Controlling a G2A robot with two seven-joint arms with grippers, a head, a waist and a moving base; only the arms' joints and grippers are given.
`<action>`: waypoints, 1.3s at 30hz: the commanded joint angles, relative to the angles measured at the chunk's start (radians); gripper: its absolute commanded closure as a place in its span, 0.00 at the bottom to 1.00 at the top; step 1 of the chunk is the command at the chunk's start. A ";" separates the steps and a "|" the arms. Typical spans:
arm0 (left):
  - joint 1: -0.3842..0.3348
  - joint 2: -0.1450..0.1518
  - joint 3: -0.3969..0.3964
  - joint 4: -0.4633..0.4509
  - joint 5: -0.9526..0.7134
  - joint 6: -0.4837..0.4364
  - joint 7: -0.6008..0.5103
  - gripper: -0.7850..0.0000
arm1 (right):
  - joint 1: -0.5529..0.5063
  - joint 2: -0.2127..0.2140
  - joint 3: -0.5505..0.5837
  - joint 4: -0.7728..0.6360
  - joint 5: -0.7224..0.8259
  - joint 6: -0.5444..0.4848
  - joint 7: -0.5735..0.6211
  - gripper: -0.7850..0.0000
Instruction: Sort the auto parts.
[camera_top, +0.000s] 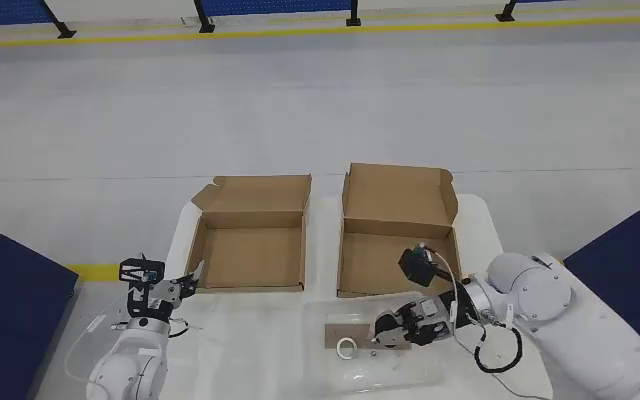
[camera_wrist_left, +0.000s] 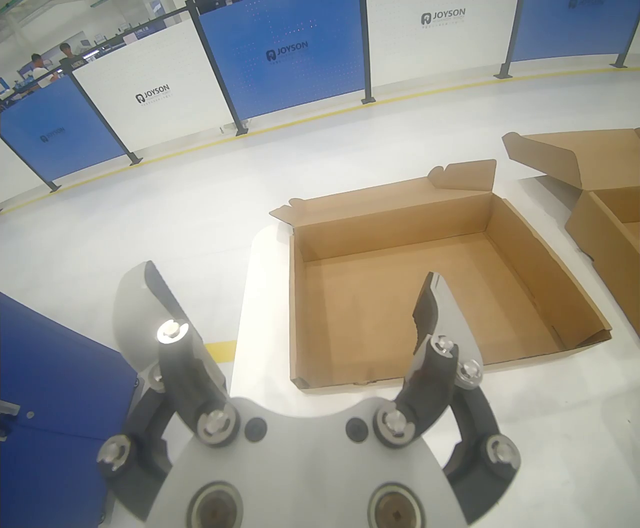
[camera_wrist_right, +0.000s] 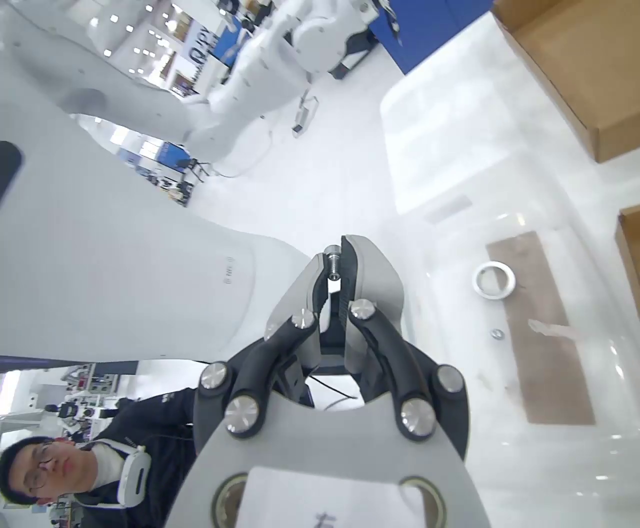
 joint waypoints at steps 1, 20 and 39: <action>0.000 0.000 0.000 0.000 0.000 0.000 0.000 0.00 | 0.011 0.014 -0.006 -0.014 0.084 -0.001 -0.001 1.00; 0.000 0.000 0.000 0.000 0.000 0.000 0.000 0.00 | 0.046 0.036 -0.023 -0.058 0.287 0.013 -0.020 1.00; 0.000 0.000 0.000 0.000 0.000 0.000 0.000 0.00 | 0.005 -0.036 0.067 -0.115 0.933 0.162 0.162 1.00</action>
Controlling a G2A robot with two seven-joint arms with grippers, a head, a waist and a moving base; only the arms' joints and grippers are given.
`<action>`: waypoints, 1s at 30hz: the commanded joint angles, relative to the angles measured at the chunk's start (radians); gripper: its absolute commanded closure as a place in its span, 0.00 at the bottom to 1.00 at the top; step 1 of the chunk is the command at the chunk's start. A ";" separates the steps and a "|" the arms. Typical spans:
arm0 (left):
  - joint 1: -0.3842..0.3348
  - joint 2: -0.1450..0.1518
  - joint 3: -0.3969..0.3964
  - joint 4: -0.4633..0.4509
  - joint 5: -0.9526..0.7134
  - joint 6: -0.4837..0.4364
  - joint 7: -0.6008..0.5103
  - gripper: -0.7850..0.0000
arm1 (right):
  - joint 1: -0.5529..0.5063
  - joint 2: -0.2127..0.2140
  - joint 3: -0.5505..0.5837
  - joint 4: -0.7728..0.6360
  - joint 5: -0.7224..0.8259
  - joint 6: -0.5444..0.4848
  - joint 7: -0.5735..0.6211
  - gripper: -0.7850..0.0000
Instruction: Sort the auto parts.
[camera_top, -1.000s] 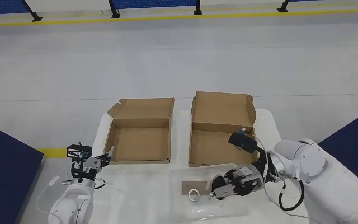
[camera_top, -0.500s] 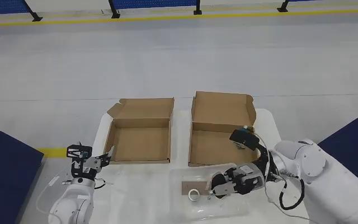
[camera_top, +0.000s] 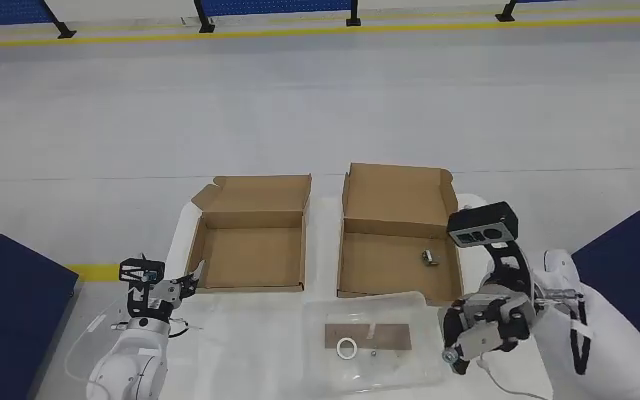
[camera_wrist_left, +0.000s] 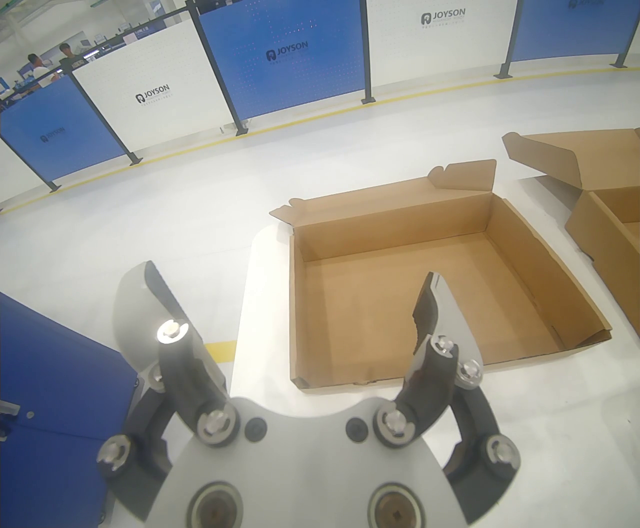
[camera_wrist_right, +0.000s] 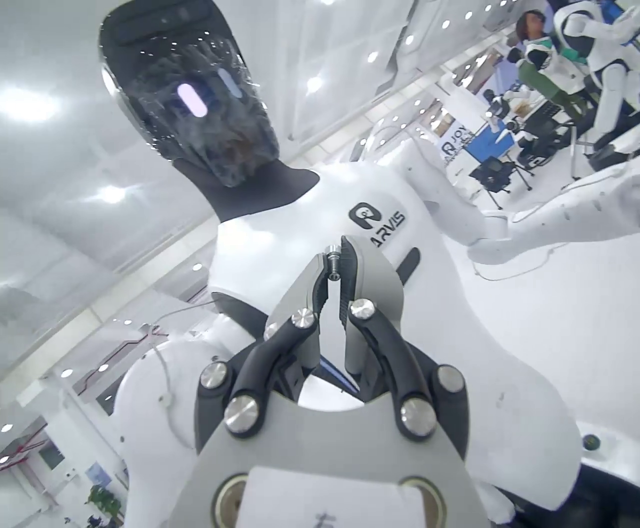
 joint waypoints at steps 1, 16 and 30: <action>0.000 0.000 0.000 0.000 0.000 0.000 0.000 0.00 | -0.002 -0.011 0.006 0.000 0.022 0.016 0.016 1.00; 0.000 0.000 0.000 0.000 0.000 0.000 0.000 0.00 | -0.022 -0.043 0.006 -0.041 0.117 0.078 -0.040 1.00; 0.000 0.000 0.000 0.000 0.000 0.000 0.000 0.00 | -0.027 -0.084 -0.008 -0.057 0.240 0.151 -0.128 1.00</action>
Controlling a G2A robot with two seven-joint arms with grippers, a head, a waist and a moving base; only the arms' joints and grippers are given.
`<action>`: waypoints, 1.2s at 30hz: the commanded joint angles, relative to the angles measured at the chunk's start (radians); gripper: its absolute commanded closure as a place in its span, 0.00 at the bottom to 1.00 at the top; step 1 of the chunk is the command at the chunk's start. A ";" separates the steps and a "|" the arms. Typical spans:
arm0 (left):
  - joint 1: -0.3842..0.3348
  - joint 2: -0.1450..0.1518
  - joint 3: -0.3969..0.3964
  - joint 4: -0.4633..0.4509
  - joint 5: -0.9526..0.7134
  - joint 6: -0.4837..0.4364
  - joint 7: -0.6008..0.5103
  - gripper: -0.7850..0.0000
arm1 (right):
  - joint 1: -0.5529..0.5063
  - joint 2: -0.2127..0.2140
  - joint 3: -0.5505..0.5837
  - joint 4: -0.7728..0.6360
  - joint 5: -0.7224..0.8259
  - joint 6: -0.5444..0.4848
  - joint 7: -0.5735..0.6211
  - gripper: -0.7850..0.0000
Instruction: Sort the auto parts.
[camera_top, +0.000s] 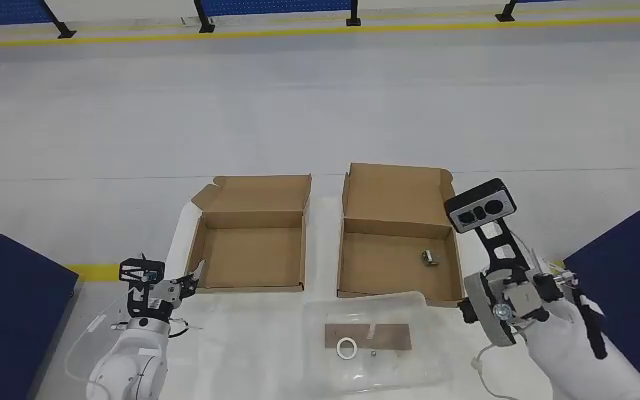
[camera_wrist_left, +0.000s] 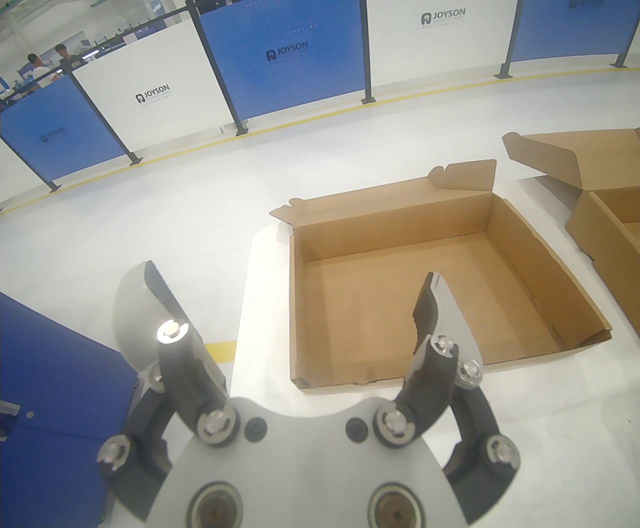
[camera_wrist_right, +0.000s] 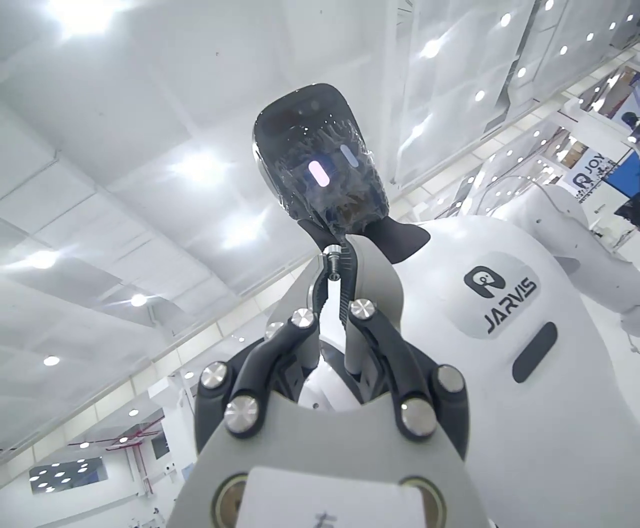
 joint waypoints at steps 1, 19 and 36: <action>0.000 0.000 0.000 0.000 0.000 0.000 0.000 0.00 | 0.000 0.000 0.000 0.000 -0.001 -0.001 0.001 1.00; 0.000 0.000 0.000 0.000 0.000 0.000 0.000 0.00 | -0.038 -0.040 0.003 -0.024 0.013 0.042 -0.185 1.00; 0.000 0.000 0.000 0.000 0.000 0.000 0.000 0.00 | -0.070 -0.063 0.023 -0.037 0.031 0.060 -0.262 1.00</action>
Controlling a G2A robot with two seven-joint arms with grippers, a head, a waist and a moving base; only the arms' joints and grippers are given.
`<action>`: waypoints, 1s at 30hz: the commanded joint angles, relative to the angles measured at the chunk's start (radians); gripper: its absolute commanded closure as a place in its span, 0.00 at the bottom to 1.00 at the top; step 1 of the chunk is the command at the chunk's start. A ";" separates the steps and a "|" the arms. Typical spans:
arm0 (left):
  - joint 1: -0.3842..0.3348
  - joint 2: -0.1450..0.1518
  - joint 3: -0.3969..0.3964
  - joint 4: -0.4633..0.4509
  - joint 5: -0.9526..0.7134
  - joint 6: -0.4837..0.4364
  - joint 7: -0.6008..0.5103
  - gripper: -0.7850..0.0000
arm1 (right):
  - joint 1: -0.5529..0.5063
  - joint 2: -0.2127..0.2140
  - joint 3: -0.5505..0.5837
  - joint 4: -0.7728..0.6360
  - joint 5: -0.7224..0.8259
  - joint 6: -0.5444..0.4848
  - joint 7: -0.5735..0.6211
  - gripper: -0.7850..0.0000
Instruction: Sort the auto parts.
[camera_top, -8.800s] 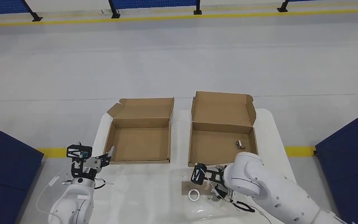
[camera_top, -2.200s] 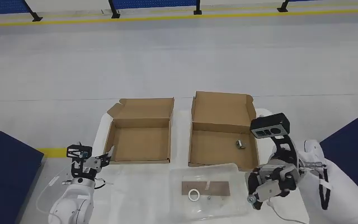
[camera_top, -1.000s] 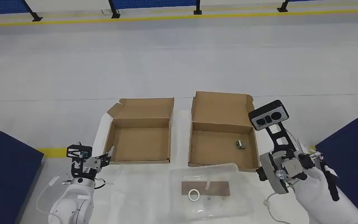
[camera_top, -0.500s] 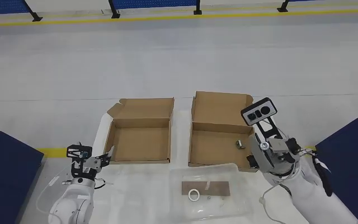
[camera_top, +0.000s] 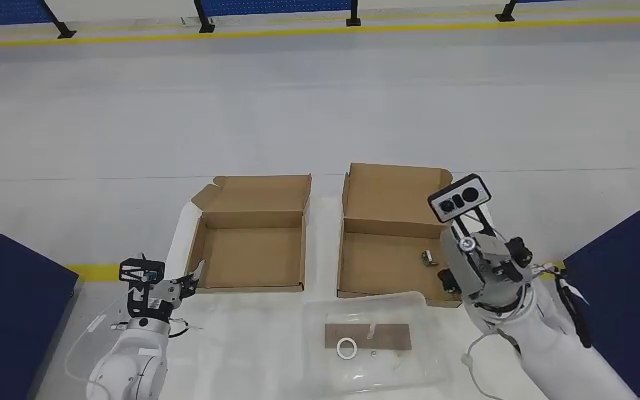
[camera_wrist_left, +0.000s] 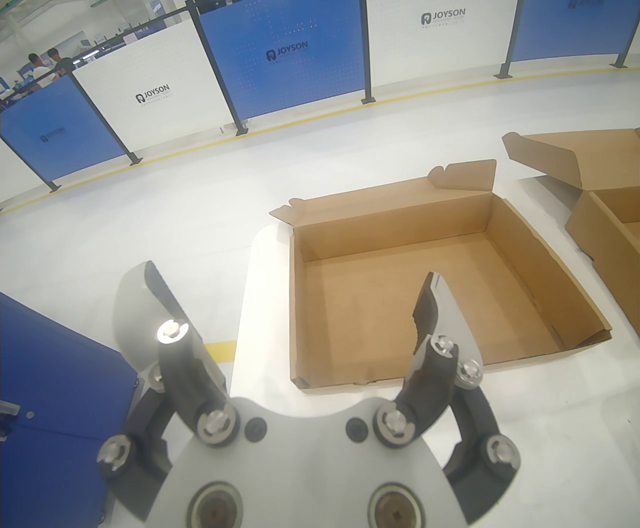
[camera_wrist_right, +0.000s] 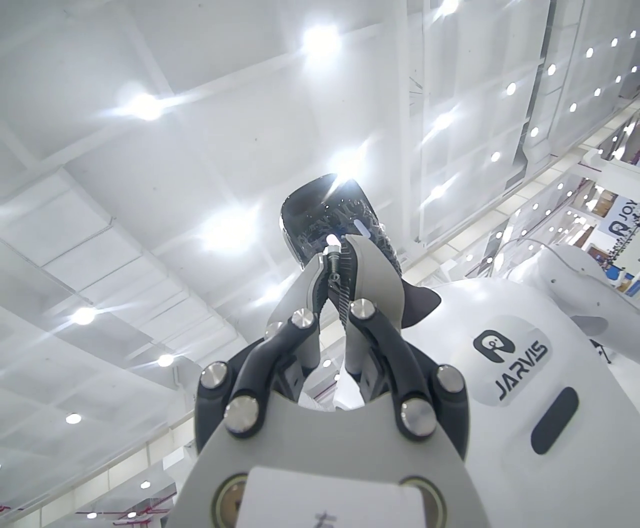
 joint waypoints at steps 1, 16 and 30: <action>0.000 0.000 0.000 0.000 0.000 0.000 0.000 0.00 | -0.006 -0.004 0.007 0.000 0.004 0.003 -0.007 1.00; 0.000 0.000 0.000 0.000 0.000 0.000 0.000 0.00 | -0.037 -0.040 0.048 -0.010 0.023 0.044 0.000 1.00; 0.000 0.000 0.000 0.000 0.000 0.000 0.000 0.00 | -0.044 -0.071 0.081 -0.021 0.016 0.103 0.002 1.00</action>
